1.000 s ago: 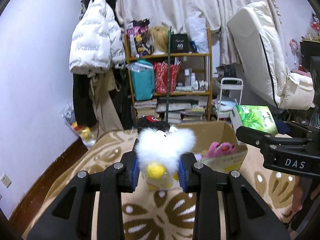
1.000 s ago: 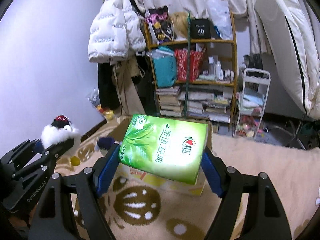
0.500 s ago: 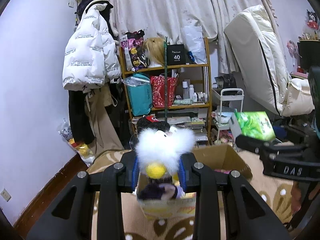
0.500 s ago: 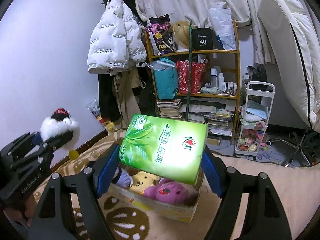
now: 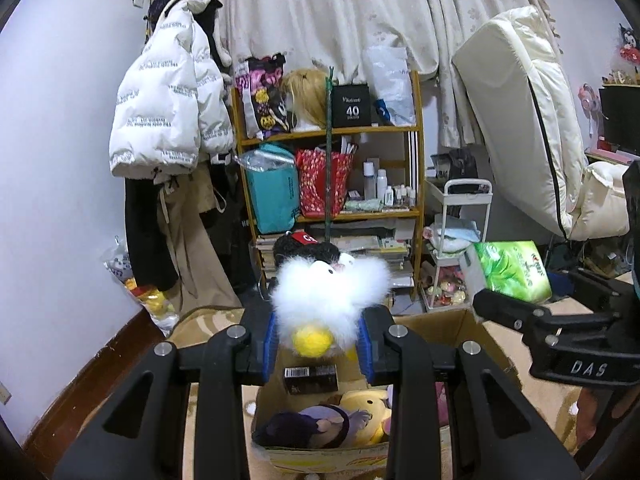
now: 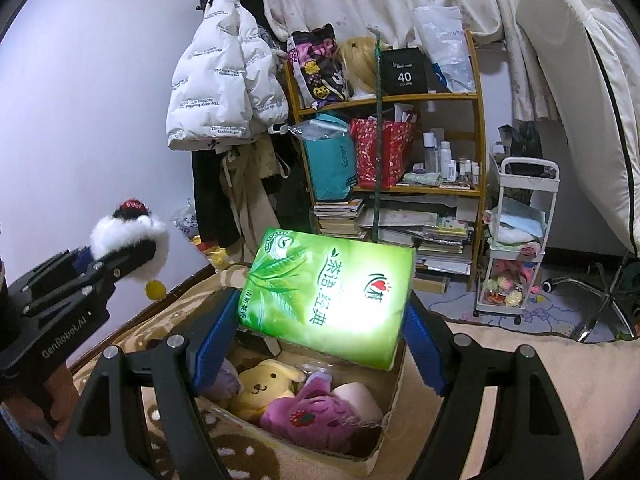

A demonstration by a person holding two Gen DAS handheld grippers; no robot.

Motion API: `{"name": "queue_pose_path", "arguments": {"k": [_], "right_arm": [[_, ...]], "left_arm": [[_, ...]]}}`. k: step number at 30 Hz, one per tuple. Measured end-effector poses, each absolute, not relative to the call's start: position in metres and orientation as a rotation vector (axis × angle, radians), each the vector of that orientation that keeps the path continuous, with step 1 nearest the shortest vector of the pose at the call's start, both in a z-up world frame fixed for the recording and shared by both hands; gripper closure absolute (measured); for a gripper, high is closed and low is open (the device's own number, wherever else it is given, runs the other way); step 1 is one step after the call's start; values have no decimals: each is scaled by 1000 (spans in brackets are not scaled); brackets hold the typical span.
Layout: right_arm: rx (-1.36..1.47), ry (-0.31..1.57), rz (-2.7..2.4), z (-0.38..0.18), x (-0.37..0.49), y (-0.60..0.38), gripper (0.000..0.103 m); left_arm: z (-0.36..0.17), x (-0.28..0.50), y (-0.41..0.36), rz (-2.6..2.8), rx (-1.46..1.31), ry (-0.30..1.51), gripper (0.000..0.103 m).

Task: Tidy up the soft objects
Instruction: 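Open both tools to drop the chick plush and green pack into the box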

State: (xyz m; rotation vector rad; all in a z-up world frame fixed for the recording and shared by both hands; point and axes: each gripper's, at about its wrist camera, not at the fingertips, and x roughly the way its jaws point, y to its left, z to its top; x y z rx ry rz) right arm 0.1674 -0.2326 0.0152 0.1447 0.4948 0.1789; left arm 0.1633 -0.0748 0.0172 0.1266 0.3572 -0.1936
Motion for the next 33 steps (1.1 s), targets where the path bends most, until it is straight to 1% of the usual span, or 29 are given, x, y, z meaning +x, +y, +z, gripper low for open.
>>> {"name": "queue_pose_path", "arguments": {"k": [13, 21, 25, 27, 29, 30, 31, 33], "right_arm": [[261, 567, 217, -31, 192, -247, 20], [301, 617, 246, -45, 198, -250, 19], [301, 624, 239, -47, 197, -248, 19], [296, 634, 225, -46, 197, -248, 19], [293, 647, 220, -46, 197, -248, 18], [292, 642, 223, -45, 195, -248, 16], [287, 636, 221, -43, 193, -248, 10], [278, 623, 214, -39, 191, -248, 8]], "left_arm": [[-33, 191, -91, -227, 178, 513, 72], [-46, 196, -92, -211, 184, 582, 68], [-48, 196, -85, -189, 172, 595, 61], [-46, 194, -83, -178, 176, 586, 59], [-43, 190, -82, -168, 184, 569, 51], [-41, 188, -81, -167, 183, 560, 50], [-39, 186, -80, -167, 182, 551, 48], [-37, 184, -79, -170, 184, 550, 47]]}}
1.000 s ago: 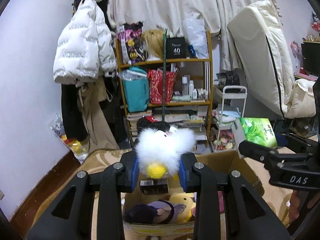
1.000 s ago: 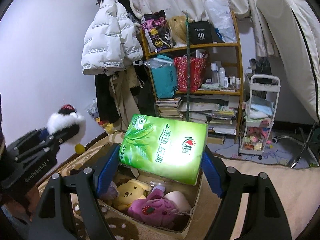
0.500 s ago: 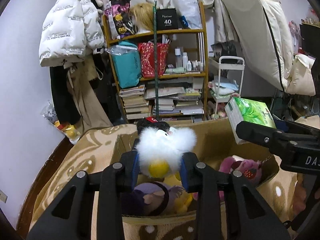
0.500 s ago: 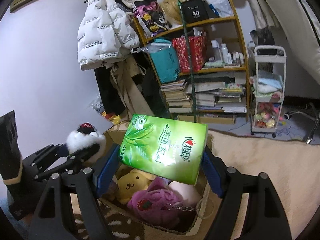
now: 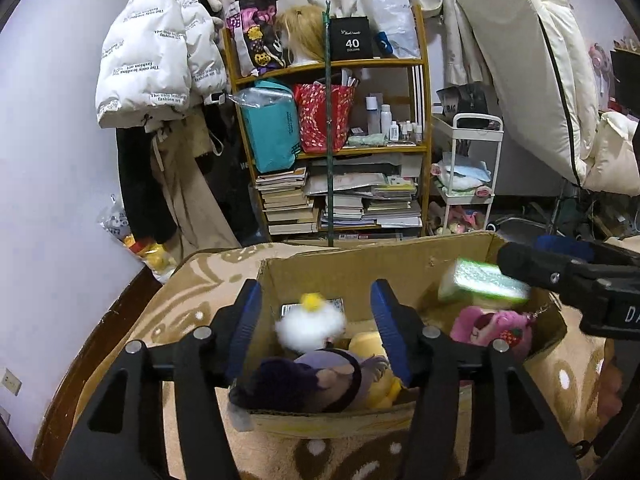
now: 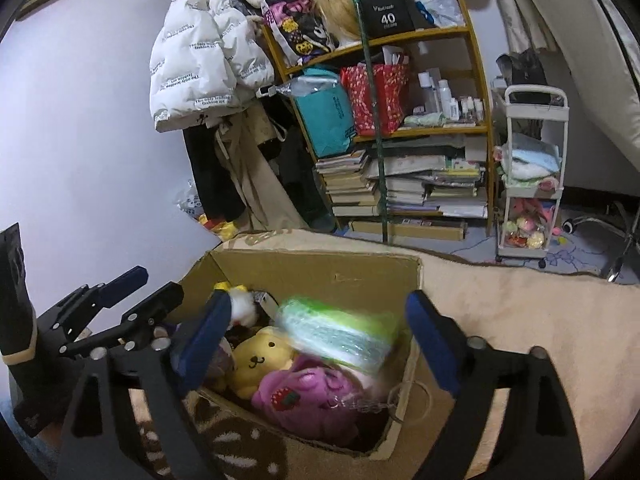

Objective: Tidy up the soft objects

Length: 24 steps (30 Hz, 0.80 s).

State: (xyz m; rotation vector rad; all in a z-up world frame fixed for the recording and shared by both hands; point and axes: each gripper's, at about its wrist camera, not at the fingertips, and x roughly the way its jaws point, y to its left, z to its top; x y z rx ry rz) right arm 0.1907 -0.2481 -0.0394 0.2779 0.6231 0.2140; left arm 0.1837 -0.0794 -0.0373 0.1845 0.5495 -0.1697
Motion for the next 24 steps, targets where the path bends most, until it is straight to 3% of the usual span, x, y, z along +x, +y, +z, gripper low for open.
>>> {"name": "queue_pose_path", "arguments": {"k": [5, 7, 11, 21, 24], "right_arm": [[264, 601, 190, -30, 181, -249, 0], [262, 589, 182, -26, 174, -251, 0], [255, 581, 172, -19, 166, -251, 0], [206, 547, 153, 0, 137, -241, 0], [186, 541, 151, 6, 128, -237, 0]], "left_arm": [[-35, 178, -75, -142, 187, 542, 36], [-34, 175, -72, -146, 178, 555, 35], [-29, 167, -67, -140, 179, 550, 23], [-9, 129, -64, -141, 223, 490, 14], [-3, 117, -61, -122, 221, 476, 6]]}}
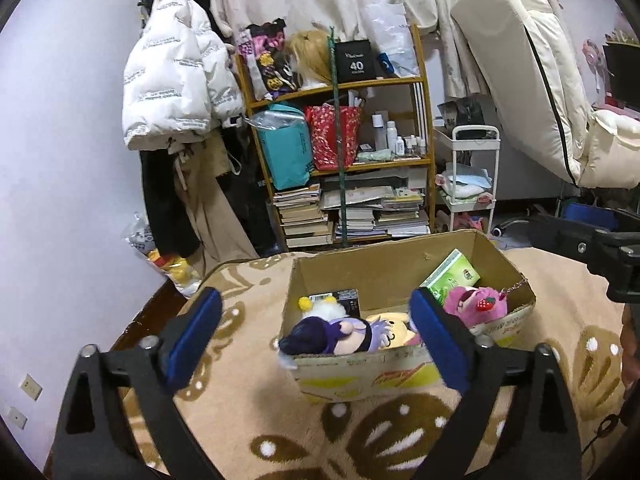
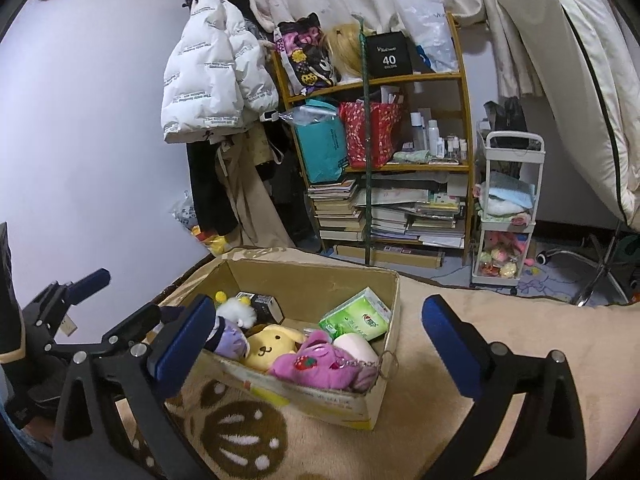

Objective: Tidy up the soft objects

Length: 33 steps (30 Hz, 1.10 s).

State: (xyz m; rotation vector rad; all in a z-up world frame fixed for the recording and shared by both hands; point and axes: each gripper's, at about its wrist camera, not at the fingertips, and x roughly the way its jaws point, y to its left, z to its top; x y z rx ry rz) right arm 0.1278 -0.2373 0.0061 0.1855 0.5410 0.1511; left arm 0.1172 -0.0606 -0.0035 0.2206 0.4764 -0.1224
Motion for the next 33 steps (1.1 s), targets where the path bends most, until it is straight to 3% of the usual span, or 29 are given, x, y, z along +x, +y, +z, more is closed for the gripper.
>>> {"name": "queue_pose_path", "arguments": {"k": [33], "right_arm": [[156, 450, 93, 36, 34, -229, 0]], "left_arm": [[24, 30, -2, -76, 89, 455, 5]]}}
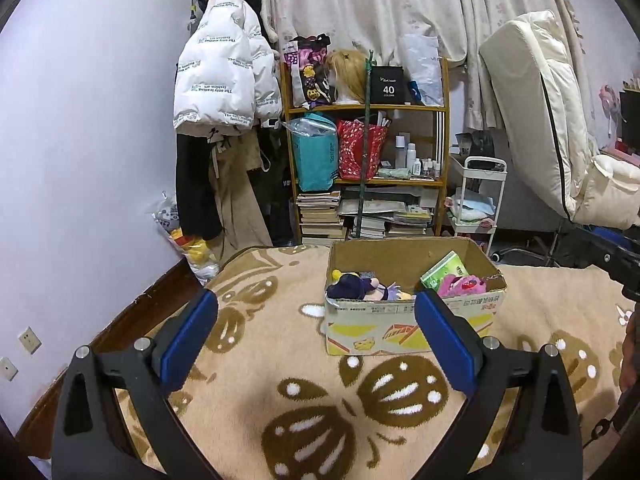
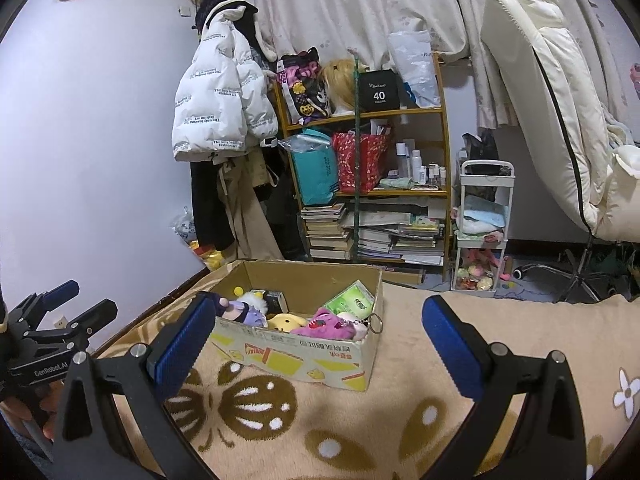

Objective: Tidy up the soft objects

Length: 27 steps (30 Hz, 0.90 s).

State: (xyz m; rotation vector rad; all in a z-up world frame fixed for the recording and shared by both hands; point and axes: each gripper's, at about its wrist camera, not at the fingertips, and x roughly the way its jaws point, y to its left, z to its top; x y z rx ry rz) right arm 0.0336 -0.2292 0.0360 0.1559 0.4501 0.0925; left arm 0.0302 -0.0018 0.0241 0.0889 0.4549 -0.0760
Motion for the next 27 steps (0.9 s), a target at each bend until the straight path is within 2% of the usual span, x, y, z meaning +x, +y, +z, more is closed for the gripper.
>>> {"name": "queue_pose_path", "arguments": {"k": [27], "right_arm": [[127, 508, 76, 10, 53, -237, 0]], "left_arm": [[4, 44, -6, -71, 79, 479, 5]]}}
